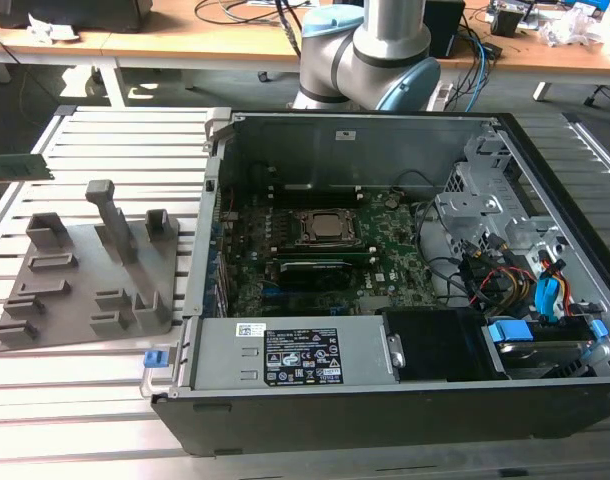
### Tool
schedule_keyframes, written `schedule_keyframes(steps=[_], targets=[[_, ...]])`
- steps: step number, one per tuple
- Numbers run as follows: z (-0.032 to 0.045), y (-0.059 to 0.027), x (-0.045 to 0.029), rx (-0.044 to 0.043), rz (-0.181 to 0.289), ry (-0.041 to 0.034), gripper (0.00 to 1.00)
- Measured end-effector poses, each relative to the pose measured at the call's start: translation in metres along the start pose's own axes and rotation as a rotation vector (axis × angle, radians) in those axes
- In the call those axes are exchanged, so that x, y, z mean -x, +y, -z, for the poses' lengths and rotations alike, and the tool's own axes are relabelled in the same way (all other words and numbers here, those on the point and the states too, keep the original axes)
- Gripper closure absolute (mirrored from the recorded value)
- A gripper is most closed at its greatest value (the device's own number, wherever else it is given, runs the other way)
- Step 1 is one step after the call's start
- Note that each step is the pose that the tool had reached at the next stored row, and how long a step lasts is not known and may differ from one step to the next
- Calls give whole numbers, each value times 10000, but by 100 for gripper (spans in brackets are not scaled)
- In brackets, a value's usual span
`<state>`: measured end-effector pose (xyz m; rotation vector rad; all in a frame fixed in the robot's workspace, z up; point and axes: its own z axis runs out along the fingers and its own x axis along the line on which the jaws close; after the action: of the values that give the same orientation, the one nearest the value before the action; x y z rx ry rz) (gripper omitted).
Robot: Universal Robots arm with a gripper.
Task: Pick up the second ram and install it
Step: 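Pick up the second ram and move it above second insertion slot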
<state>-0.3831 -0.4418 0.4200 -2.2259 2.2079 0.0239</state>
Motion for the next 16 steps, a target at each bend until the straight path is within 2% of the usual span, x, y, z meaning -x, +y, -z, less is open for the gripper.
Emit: schedule_keyframes(steps=[6, 8, 12, 16], targets=[[120, 1, 2, 0, 0, 1, 86], [321, 2, 5, 1, 0, 0, 86], [419, 3, 6, 1, 0, 0, 86], [485, 3, 7, 0, 0, 0, 86]])
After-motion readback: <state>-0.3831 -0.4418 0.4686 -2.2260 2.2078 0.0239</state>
